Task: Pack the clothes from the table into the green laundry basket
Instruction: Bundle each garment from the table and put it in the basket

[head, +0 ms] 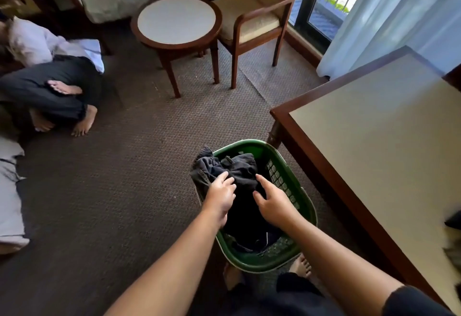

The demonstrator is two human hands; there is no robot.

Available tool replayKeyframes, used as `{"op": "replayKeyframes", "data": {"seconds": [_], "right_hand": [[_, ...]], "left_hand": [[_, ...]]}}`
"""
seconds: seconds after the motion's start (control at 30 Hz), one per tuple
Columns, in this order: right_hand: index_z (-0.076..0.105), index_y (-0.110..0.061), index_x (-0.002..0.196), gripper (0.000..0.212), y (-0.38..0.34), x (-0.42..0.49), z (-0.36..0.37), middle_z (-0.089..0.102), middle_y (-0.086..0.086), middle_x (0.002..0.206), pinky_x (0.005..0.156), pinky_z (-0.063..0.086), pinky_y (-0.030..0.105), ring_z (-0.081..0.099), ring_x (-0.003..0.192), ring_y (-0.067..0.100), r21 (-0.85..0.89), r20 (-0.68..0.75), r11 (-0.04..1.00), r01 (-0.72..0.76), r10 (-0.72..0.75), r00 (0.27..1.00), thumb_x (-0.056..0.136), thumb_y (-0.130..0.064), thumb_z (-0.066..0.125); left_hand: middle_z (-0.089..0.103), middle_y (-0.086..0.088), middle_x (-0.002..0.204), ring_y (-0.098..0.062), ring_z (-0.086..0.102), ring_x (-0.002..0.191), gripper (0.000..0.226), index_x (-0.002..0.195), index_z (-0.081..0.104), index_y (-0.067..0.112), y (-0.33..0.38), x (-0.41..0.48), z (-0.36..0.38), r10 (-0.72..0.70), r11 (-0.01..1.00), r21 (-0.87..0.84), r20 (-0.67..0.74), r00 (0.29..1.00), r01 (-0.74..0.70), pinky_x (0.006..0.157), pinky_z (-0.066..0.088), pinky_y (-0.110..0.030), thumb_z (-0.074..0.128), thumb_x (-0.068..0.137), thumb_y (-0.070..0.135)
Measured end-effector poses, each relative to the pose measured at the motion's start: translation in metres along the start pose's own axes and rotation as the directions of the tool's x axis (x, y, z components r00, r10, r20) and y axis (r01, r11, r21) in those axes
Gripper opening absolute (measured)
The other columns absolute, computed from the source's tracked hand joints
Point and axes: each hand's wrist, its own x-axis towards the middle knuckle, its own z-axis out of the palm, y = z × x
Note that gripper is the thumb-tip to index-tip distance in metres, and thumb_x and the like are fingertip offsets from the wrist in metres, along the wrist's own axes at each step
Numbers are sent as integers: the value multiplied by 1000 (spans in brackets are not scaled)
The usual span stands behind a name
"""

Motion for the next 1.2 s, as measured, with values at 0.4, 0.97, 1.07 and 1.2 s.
{"op": "replayKeyframes", "data": {"seconds": [0.4, 0.97, 1.07, 1.2], "right_hand": [[35, -19, 154, 59, 33, 91, 52, 24, -2, 165, 124, 20, 35, 18, 153, 16, -164, 54, 967, 193, -187, 981, 100, -34, 55], [59, -22, 127, 40, 180, 150, 86, 54, 5, 124, 93, 49, 49, 52, 112, 31, -496, -7, 859, 125, -148, 989, 96, -43, 43], [43, -25, 143, 49, 177, 168, 90, 38, 5, 151, 103, 42, 52, 38, 134, 32, -542, 12, 819, 188, -216, 976, 98, -42, 51], [11, -29, 157, 76, 181, 207, 110, -5, 1, 168, 116, 27, 61, 2, 153, 34, -695, 206, 665, 274, -181, 962, 96, -35, 56]], "left_hand": [[39, -28, 152, -50, 26, 146, 62, 143, 54, 10, -57, 82, -26, 620, 590, 781, -276, 735, -205, 119, 26, -60, 59, 87, 37], [69, -12, 111, -39, 54, 117, 53, 118, 66, 19, -166, 168, 14, -16, 462, 880, -118, 993, 112, 92, 49, -45, 34, 103, 58], [63, -12, 100, -37, 53, 106, 46, 96, 71, 17, -186, 168, 15, 272, 420, 903, -223, 936, 93, 87, 47, -45, 45, 100, 54], [50, -13, 129, -37, 48, 121, 58, 131, 52, 20, -191, 193, 15, 462, 372, 927, -232, 856, 50, 96, 47, -51, 72, 82, 46]]}}
